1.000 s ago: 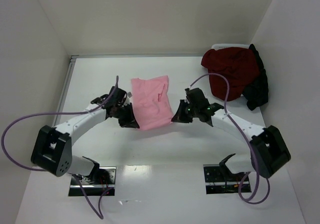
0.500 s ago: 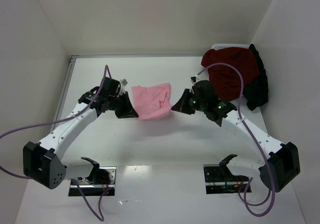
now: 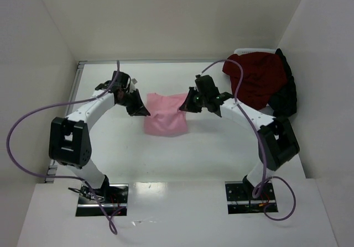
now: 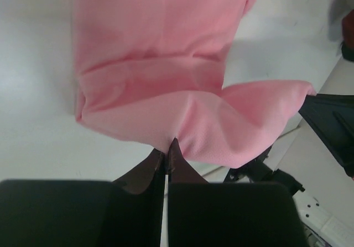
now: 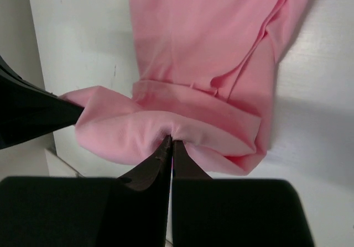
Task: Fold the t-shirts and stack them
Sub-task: Fold the long partially folded tshirt into a neat square
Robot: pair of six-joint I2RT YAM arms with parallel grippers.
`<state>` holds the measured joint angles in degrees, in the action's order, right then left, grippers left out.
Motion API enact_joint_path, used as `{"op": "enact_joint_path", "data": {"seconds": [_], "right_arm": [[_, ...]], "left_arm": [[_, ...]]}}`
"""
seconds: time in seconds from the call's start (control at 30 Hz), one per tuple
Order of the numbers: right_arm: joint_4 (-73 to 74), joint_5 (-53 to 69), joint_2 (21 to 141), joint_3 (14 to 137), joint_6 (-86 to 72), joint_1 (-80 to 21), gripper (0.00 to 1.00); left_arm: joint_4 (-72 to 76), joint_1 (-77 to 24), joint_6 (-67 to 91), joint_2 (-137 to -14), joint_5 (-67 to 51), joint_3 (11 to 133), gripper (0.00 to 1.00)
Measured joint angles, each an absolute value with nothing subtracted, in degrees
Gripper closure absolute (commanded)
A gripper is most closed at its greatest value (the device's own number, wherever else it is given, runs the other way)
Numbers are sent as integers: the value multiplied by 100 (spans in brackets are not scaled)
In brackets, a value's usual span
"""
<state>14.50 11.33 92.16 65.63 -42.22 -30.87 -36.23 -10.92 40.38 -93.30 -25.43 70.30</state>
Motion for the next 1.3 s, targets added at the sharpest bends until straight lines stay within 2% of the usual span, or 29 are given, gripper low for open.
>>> {"op": "enact_joint_path", "data": {"seconds": [0.33, 0.57, 0.63, 0.83, 0.9, 0.93, 0.97, 1.0, 1.03, 1.13, 1.17, 1.23, 1.27, 1.3], "right_arm": [[1262, 1085, 10396, 7776, -4075, -2541, 100], [1232, 1079, 10930, 8226, -4047, -2241, 100], [1232, 1083, 11163, 8477, -4027, -2167, 100], [1208, 1107, 11858, 9408, -3931, -2062, 100], [1199, 1118, 12075, 9778, -3913, -2056, 100], [1175, 1122, 12202, 9950, -3903, -2043, 100], [1164, 1120, 12302, 10095, -3903, -2029, 100], [1162, 1120, 12414, 10235, -3900, -2005, 97], [1155, 1122, 12514, 10339, -3898, -1986, 95], [1162, 1090, 12840, 10663, -3889, -1898, 88], [1155, 1070, 12988, 10785, -3892, -1865, 81], [1177, 1011, 13294, 11085, -3933, -1793, 68], [1179, 998, 13443, 11227, -3959, -1761, 51], [1203, 985, 13594, 11380, -3975, -1723, 42]], "left_arm": [[-3339, -633, 3710, -11093, -3052, 8742, 89], [-3365, -482, 3601, -12027, -3323, 9843, 88], [-3363, -427, 3599, -12232, -3415, 10141, 92], [-3382, -301, 3583, -12669, -3656, 11024, 92], [-3343, -259, 3575, -12866, -3750, 11349, 88], [-3328, -246, 3568, -12969, -3785, 11493, 84], [-3306, -237, 3559, -13093, -3817, 11644, 73], [-3286, -235, 3524, -13214, -3852, 11780, 53], [-3256, -226, 3479, -13325, -3887, 11902, 43], [-3227, -211, 3498, -13773, -3903, 12418, 23], [-3234, -196, 3503, -13952, -3885, 12632, 16], [-3326, -185, 3509, -14359, -3822, 13231, 10], [-3358, -183, 3503, -14569, -3778, 13546, 8], [-3435, -174, 3494, -14776, -3743, 13898, 5]]}}
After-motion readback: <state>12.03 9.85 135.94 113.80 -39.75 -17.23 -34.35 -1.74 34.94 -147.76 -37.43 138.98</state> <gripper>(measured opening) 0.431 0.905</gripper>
